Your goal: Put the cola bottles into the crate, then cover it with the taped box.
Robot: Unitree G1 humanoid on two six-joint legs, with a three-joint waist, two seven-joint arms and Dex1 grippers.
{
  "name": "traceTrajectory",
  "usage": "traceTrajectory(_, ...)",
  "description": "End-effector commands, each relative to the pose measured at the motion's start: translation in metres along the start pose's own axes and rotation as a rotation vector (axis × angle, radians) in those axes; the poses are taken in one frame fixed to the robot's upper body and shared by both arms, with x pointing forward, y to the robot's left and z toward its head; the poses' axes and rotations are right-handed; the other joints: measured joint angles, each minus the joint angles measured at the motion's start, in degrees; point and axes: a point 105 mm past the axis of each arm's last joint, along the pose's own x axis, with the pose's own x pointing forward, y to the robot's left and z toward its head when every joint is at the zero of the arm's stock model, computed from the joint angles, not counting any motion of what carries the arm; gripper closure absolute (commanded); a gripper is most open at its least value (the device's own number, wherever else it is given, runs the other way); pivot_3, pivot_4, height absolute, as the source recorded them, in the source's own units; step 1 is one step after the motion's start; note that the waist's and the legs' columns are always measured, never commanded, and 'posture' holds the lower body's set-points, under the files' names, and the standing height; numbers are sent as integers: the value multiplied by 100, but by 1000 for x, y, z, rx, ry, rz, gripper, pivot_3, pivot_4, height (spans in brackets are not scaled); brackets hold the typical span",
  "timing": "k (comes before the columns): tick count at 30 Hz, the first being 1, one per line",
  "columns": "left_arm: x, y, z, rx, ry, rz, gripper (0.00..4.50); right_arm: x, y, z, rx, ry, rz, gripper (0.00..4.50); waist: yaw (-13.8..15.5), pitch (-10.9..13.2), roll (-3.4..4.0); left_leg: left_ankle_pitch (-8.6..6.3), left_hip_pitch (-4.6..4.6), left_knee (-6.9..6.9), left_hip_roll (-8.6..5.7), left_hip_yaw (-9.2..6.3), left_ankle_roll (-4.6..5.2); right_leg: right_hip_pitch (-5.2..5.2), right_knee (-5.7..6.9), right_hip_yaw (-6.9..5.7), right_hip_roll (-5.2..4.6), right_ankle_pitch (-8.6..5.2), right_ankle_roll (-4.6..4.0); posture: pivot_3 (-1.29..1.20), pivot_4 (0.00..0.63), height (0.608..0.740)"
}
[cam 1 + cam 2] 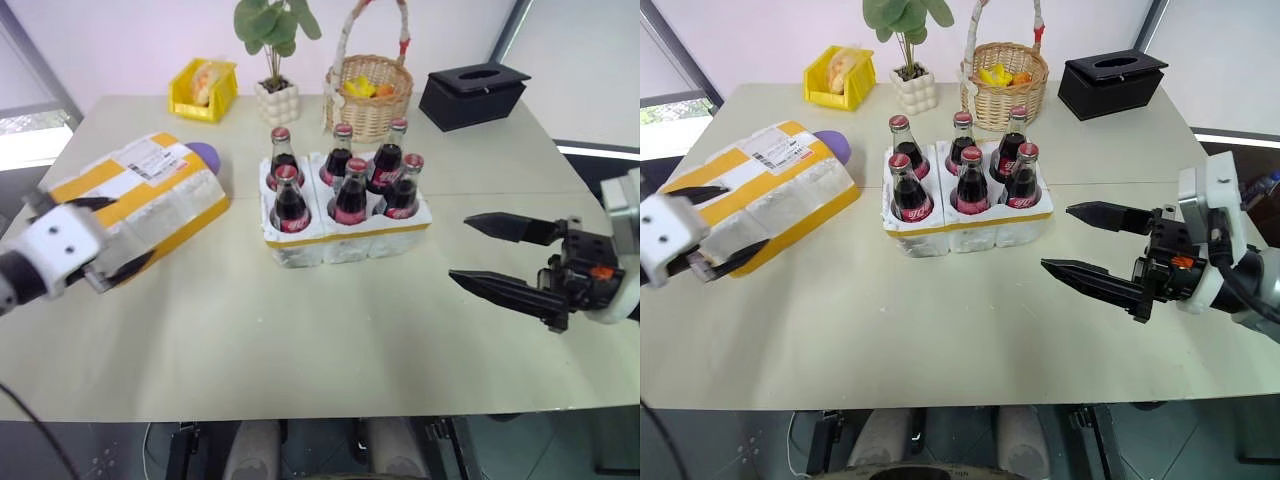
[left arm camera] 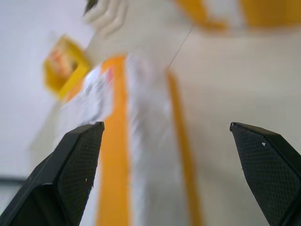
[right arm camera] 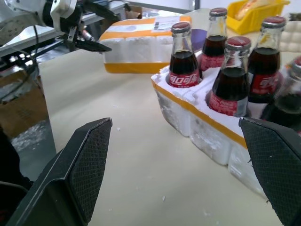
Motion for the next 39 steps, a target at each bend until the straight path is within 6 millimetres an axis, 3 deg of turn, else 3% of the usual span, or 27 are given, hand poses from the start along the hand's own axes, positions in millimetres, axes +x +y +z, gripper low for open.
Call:
traceTrajectory(1,-17,23,-10,183,33,163,0,1,-1,8,-40,-15,18,73,13,-2,-3,0,-8,1,0,-1,-1,-2,-11,-1,0,1,-1,0,150,740)
traceTrajectory(7,-35,22,-57,292,179,287,0,-1,-6,10,-53,-8,5,73,-8,-5,-6,-4,-34,1,-4,22,3,-16,-29,0,-20,4,-4,0,150,740)
traceTrajectory(11,-40,11,-72,278,209,279,0,-4,-9,9,-58,7,-28,73,-6,-7,-11,-12,-33,-2,-1,28,17,-21,-25,-1,-15,5,-1,0,150,740)
traceTrajectory(14,-40,-4,-72,211,172,200,0,-7,-10,8,-54,9,-41,73,3,-8,-12,-12,-32,-2,1,28,17,-22,-24,-1,-15,5,-1,0,150,740)
traceTrajectory(22,-32,8,-106,340,308,222,0,-7,-12,5,-58,1,-71,73,-2,-17,-17,-12,-24,4,18,45,16,-16,-21,-6,-15,7,-1,0,150,740)
traceTrajectory(26,-4,5,-99,476,297,284,0,-10,-14,7,-73,4,-86,73,13,-20,-22,-12,-25,3,21,54,16,-16,-20,-5,-16,9,0,0,150,740)
traceTrajectory(31,18,-7,-91,478,303,367,0,-15,-13,9,-86,10,-110,73,11,-22,-25,-12,-27,1,21,58,17,-16,-20,-5,-15,14,8,0,150,740)
traceTrajectory(35,22,-14,-91,470,320,383,0,-21,-12,9,-90,13,-134,73,5,-25,-30,-12,-24,4,27,58,17,-16,-14,-5,-7,19,16,0,150,740)
traceTrajectory(39,21,-8,-95,460,356,435,0,-23,-11,9,-93,13,-155,73,7,-26,-32,-12,-7,9,41,59,17,-10,-1,-5,3,21,10,0,150,740)
